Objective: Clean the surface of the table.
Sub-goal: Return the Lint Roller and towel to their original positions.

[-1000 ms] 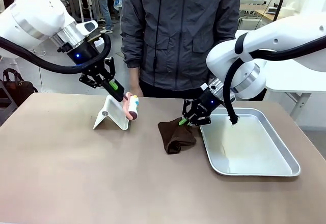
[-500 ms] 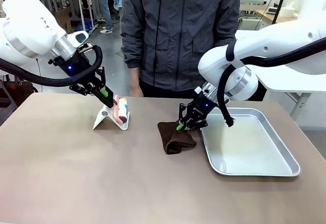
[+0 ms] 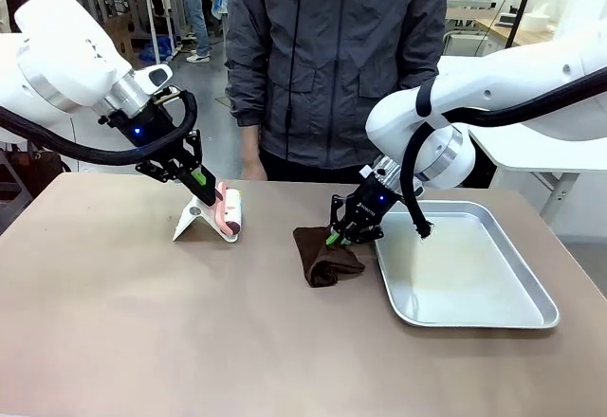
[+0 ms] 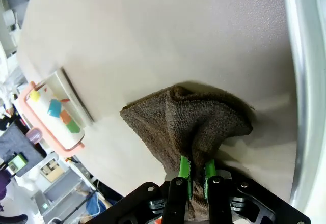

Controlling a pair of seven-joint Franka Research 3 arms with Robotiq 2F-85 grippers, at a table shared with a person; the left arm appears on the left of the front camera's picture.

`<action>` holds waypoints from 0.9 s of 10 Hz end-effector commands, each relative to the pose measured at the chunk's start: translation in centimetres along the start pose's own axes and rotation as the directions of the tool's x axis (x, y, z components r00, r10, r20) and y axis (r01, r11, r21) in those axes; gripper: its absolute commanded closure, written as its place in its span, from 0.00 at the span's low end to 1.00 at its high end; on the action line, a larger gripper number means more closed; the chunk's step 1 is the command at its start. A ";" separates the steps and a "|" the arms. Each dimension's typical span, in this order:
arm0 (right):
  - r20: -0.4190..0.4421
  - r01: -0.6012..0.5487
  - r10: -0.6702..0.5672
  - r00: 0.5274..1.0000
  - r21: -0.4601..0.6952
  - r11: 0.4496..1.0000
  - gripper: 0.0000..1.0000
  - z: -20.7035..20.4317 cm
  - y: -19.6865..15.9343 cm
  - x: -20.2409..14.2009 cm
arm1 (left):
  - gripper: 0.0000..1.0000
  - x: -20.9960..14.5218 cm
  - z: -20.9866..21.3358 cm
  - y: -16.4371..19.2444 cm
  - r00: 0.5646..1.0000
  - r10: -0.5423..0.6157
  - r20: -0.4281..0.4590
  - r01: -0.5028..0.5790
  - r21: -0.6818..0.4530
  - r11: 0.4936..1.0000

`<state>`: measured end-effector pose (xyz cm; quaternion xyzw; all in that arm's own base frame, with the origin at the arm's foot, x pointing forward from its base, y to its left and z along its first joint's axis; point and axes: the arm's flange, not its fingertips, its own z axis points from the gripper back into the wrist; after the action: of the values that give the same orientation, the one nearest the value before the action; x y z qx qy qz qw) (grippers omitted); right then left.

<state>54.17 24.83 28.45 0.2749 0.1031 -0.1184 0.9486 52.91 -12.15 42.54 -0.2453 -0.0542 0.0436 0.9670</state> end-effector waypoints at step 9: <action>-0.062 0.002 0.002 0.998 0.058 0.998 0.88 -1.4 -0.4 0.6 | 0.78 2.7 -1.1 -0.7 0.998 0.018 -0.055 -0.012 0.100 0.995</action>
<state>54.57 24.66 28.01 0.2877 0.1201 -0.1244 0.9420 55.38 -13.28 42.34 -0.2276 -0.0186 0.0488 0.9724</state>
